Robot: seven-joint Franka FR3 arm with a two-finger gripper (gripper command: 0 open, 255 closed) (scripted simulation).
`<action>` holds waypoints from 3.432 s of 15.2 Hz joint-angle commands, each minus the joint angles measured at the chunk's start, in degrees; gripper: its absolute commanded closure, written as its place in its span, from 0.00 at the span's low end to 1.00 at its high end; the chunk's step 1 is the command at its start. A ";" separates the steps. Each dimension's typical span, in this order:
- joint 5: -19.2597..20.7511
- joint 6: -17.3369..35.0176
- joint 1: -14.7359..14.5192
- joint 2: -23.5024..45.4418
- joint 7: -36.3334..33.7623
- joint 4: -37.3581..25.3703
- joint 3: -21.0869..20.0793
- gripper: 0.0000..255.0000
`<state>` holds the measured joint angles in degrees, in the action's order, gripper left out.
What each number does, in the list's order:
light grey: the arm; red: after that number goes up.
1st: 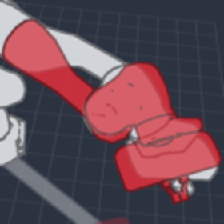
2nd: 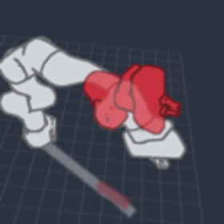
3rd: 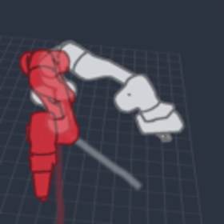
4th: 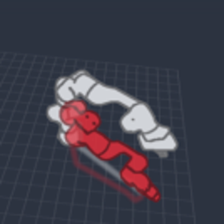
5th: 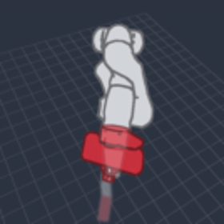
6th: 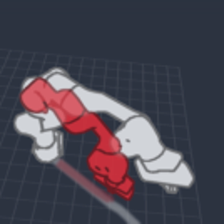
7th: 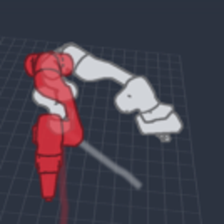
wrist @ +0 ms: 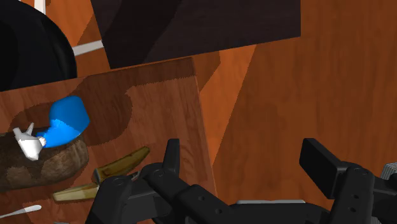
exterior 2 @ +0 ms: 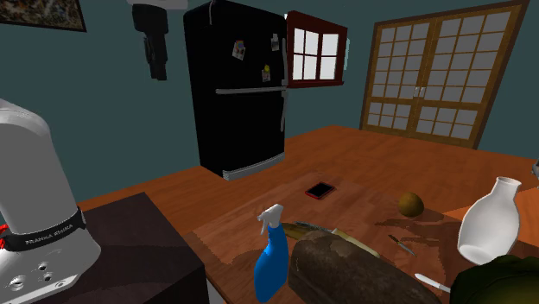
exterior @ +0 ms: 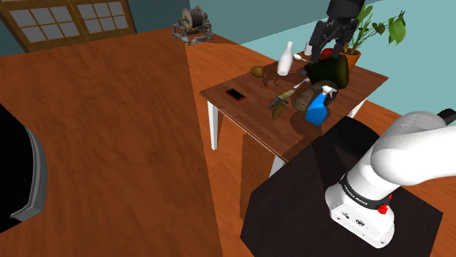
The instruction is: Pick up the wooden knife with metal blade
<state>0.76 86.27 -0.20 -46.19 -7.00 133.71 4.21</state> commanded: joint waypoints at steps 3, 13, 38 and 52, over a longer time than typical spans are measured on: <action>0.32 3.91 0.70 2.36 -0.72 1.37 0.53 0.00; 1.25 22.71 3.83 17.80 -4.09 3.80 3.71 0.00; -10.43 50.66 11.85 68.49 -5.53 -19.82 10.34 0.00; -17.51 49.90 21.64 98.12 -9.00 -50.49 9.71 0.00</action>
<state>-16.33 136.32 20.70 49.38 -15.49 85.99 14.02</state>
